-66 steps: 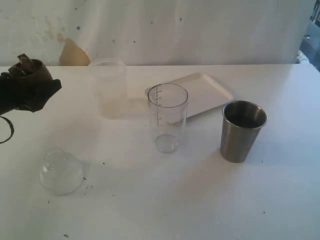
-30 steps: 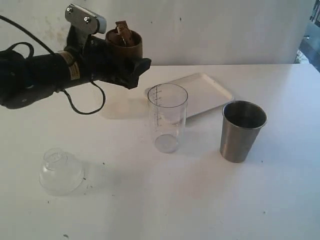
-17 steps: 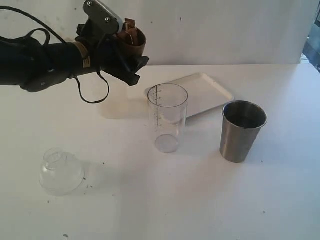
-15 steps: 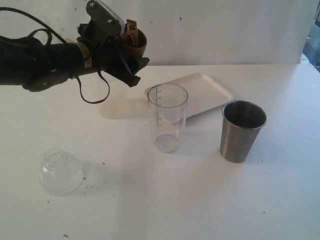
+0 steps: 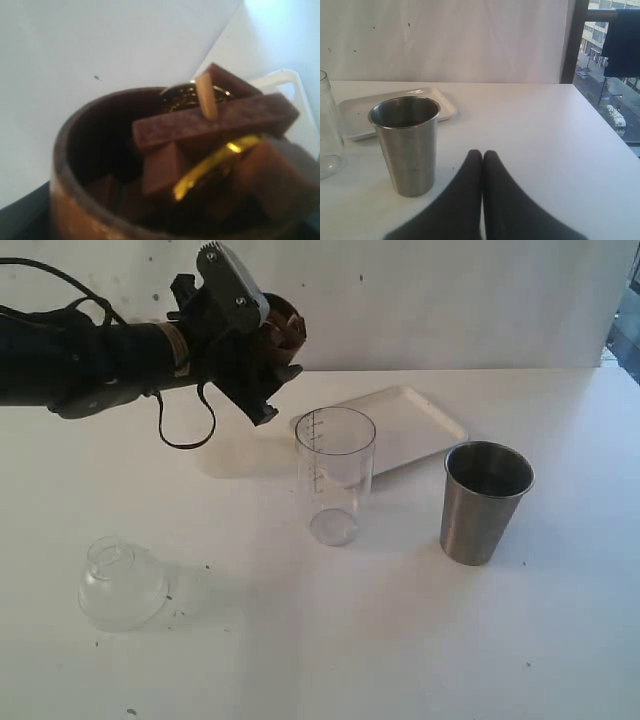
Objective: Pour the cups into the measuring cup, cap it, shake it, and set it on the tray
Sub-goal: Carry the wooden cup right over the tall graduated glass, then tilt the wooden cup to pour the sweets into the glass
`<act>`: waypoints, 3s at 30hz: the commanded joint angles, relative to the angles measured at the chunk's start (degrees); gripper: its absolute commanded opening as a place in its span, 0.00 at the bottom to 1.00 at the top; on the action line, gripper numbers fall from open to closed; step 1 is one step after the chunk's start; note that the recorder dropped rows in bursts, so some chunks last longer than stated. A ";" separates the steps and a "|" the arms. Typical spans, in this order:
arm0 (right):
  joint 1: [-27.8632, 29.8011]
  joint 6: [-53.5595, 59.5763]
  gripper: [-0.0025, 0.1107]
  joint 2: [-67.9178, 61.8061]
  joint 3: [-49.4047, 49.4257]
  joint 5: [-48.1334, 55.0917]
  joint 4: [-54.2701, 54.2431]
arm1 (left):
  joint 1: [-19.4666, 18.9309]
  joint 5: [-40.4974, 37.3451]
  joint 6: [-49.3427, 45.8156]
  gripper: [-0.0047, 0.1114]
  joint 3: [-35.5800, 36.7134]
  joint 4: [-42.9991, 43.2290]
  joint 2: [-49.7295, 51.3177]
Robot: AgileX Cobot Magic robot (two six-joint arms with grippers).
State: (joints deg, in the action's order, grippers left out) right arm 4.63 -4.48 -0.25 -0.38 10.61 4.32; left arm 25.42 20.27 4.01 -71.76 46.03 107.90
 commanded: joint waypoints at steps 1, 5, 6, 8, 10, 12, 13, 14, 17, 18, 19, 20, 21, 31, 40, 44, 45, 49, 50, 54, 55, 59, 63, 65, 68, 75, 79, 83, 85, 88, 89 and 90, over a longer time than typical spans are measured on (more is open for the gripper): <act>0.01 -0.25 0.02 0.25 0.38 -0.40 0.01 | 0.98 1.04 -1.88 0.04 -0.68 1.62 -0.48; 0.01 -0.25 0.02 0.25 0.38 -0.40 0.01 | 1.76 1.12 -6.22 0.04 -0.68 1.62 -0.48; 0.01 -0.25 0.02 0.25 0.38 -0.40 0.01 | 2.05 0.79 -7.05 0.04 -0.68 1.62 -0.48; 0.01 -0.25 0.02 0.25 0.38 -0.40 0.01 | 2.43 0.17 -9.01 0.04 -0.68 1.62 -0.48; 0.01 -0.25 0.02 0.25 0.38 -0.40 0.01 | 2.70 -0.41 -11.49 0.04 -0.68 1.62 -0.48; 0.01 -0.25 0.02 0.25 0.38 -0.40 0.01 | 2.70 -0.63 -13.53 0.04 -0.68 1.62 -0.48; 0.01 -0.25 0.02 0.25 0.38 -0.40 0.01 | 2.70 -0.63 -14.14 0.04 -0.68 1.62 -0.48; 0.01 -0.25 0.02 0.25 0.38 -0.40 0.01 | 2.70 -0.63 -14.93 0.04 -0.68 1.62 -0.48; 0.01 -0.25 0.02 0.25 0.38 -0.40 0.01 | 2.70 -0.63 -17.49 0.04 -0.68 1.62 -0.48; 0.01 -0.25 0.02 0.25 0.38 -0.40 0.01 | 2.70 -0.63 -18.13 0.04 -0.68 1.62 -0.48; 0.01 -0.25 0.02 0.25 0.38 -0.40 0.01 | 2.70 -0.63 -18.77 0.04 -0.68 1.62 -0.48; 0.01 -0.25 0.02 0.25 0.38 -0.40 0.01 | 2.70 -0.63 -19.61 0.04 -0.68 1.62 -0.48; 0.01 -0.25 0.02 0.25 0.38 -0.40 0.01 | 2.70 -0.63 -20.29 0.04 -0.68 1.62 -0.48; 0.01 -0.25 0.02 0.25 0.38 -0.40 0.01 | 2.70 -0.63 -27.67 0.04 -0.68 1.62 -0.48; 0.01 -0.25 0.02 0.25 0.38 -0.40 0.01 | 2.70 -0.52 -29.63 0.04 -2.97 2.05 1.50; 0.01 -0.25 0.02 0.25 0.38 -0.40 0.01 | 3.30 -0.76 -33.14 0.04 -2.97 2.88 1.50; 0.01 -0.25 0.02 0.25 0.38 -0.40 0.01 | 3.65 -0.87 -35.85 0.04 -2.97 2.88 1.50; 0.01 -0.25 0.02 0.25 0.38 -0.40 0.01 | 4.68 -3.19 -40.26 0.04 -2.97 2.88 1.50; 0.01 -0.25 0.02 0.25 0.38 -0.40 0.01 | 4.68 -3.62 -40.26 0.04 -2.97 2.88 1.50; 0.01 -0.25 0.02 0.25 0.38 -0.40 0.01 | 4.68 -3.73 -42.15 0.04 -2.97 2.88 1.50; 0.01 -0.25 0.02 0.25 0.38 -0.40 0.01 | 4.68 -3.62 -42.63 0.04 -2.97 2.88 1.50; 0.01 -0.25 0.02 0.25 0.38 -0.40 0.01 | 4.68 -3.62 -44.95 0.04 -2.97 2.88 1.50; 0.01 -0.25 0.02 0.25 0.38 -0.40 0.01 | 4.68 -3.90 -45.07 0.04 -4.30 2.88 1.81; 0.01 -0.25 0.02 0.25 0.38 -0.40 0.01 | 4.68 -4.00 -45.07 0.04 -5.36 2.64 2.34; 0.01 -0.25 0.02 0.25 0.38 -0.40 0.01 | 4.83 -3.85 -44.95 0.04 -6.26 2.64 2.95; 0.01 -0.25 0.02 0.25 0.38 -0.40 0.01 | 5.21 -4.37 -49.45 0.04 -6.26 2.92 3.73; 0.01 -0.25 0.02 0.25 0.38 -0.40 0.01 | 5.37 -3.63 -53.13 0.04 -6.26 2.81 3.73; 0.01 -0.25 0.02 0.25 0.38 -0.40 0.01 | 5.35 -3.63 -53.95 0.04 -6.26 2.81 3.73; 0.01 -0.25 0.02 0.25 0.38 -0.40 0.01 | 5.35 -3.63 -55.52 0.04 -6.26 2.81 3.73; 0.01 -0.25 0.02 0.25 0.38 -0.40 0.01 | 5.55 -4.03 -58.87 0.04 -6.26 2.81 3.73; 0.01 -0.25 0.02 0.25 0.38 -0.40 0.01 | 5.64 -4.03 -59.62 0.04 -6.26 2.81 3.73; 0.01 -0.25 0.02 0.25 0.38 -0.40 0.01 | 5.64 -4.03 -60.37 0.04 -6.26 2.81 3.73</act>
State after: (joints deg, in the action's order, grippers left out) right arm 4.63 -4.48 -0.25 -0.38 10.61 4.32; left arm 30.49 15.43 -54.19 -77.48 49.21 112.21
